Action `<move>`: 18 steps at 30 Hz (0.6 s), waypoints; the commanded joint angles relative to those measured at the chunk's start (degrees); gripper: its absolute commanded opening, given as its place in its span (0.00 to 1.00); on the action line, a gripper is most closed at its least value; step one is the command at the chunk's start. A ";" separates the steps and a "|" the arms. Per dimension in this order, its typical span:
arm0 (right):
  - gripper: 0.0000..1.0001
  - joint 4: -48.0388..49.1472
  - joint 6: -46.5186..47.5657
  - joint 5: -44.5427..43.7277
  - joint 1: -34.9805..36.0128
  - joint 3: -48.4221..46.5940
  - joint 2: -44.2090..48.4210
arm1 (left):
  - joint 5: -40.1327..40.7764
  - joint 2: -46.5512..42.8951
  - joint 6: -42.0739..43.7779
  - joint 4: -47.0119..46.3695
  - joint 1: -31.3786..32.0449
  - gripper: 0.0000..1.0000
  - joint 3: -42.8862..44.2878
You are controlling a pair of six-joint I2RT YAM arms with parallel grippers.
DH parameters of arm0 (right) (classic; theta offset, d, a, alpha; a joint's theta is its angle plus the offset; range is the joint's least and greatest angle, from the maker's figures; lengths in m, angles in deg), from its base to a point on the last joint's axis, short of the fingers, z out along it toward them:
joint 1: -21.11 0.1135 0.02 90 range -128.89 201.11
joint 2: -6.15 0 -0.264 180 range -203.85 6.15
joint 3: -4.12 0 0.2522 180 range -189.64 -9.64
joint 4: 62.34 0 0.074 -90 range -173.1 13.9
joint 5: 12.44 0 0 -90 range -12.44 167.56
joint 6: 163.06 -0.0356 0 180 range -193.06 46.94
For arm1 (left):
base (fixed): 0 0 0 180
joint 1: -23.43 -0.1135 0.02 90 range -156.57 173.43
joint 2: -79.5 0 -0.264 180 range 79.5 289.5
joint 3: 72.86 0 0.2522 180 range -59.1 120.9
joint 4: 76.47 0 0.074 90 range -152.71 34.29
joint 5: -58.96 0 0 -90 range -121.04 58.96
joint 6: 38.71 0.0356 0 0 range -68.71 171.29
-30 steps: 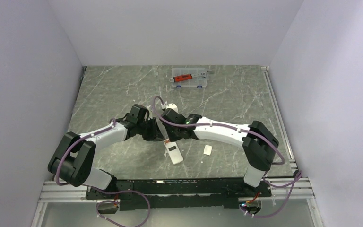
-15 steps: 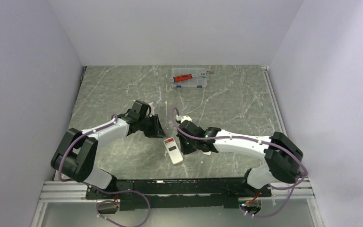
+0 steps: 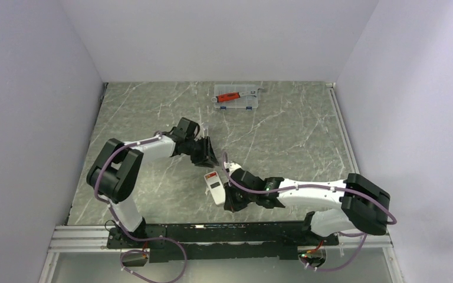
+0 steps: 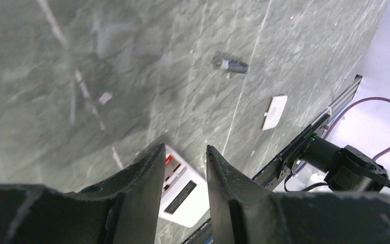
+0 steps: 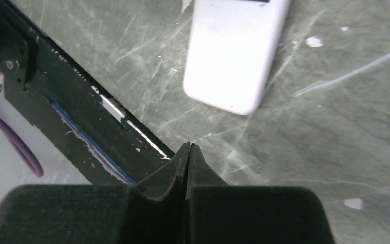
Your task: Load the batteries into the remote control
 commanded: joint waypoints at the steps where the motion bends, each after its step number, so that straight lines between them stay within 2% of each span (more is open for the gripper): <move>1: 0.00 8.43 -2.96 1.50 2.49 0.67 -0.59 | -2.42 3.35 1.14 -0.50 2.29 0.41 5.27; 9: 0.00 11.68 -3.96 0.77 4.78 -2.68 -7.33 | -1.10 8.16 1.65 1.21 5.00 0.41 10.26; 18: 0.00 9.79 -3.78 -2.12 4.88 -7.99 -14.55 | 1.88 8.33 2.69 2.75 5.28 0.27 7.93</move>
